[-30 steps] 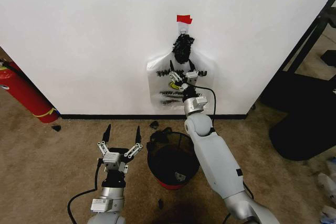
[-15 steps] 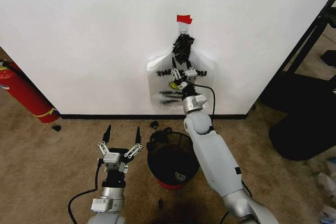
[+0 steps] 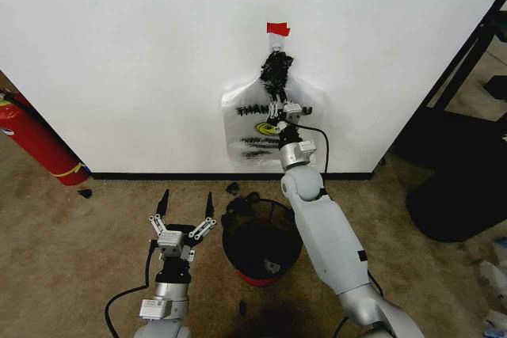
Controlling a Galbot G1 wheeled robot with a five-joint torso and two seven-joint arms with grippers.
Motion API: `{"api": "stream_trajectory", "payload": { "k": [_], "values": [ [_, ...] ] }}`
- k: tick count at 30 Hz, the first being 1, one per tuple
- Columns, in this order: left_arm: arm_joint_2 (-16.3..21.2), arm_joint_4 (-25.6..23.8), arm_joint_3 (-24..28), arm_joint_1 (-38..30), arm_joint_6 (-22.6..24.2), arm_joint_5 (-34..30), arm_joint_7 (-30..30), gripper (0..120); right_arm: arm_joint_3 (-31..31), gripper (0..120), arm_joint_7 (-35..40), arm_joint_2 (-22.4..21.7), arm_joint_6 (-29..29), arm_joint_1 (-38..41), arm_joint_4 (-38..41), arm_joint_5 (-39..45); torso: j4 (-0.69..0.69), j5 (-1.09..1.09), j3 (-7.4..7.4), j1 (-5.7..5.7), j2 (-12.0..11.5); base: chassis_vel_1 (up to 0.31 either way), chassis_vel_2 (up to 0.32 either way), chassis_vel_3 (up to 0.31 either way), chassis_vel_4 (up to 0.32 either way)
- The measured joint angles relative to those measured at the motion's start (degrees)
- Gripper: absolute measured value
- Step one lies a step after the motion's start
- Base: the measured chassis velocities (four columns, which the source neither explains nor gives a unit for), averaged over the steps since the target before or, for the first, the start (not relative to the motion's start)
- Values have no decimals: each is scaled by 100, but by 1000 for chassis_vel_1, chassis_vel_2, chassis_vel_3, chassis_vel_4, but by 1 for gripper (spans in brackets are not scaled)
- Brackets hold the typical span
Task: Pick up the garbage bag from the wall and place it over the trash bin.
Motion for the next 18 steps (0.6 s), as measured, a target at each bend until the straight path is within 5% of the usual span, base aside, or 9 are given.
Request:
{"api": "stream_trajectory", "payload": {
  "k": [18],
  "values": [
    [-39, -106, -16, 95, -40, 24, 6, 100, 21, 0, -101, -254, 15, -1001, 733, -58, 0, 0, 0, -1, 0, 0, 0, 0, 0]
  ]
}}
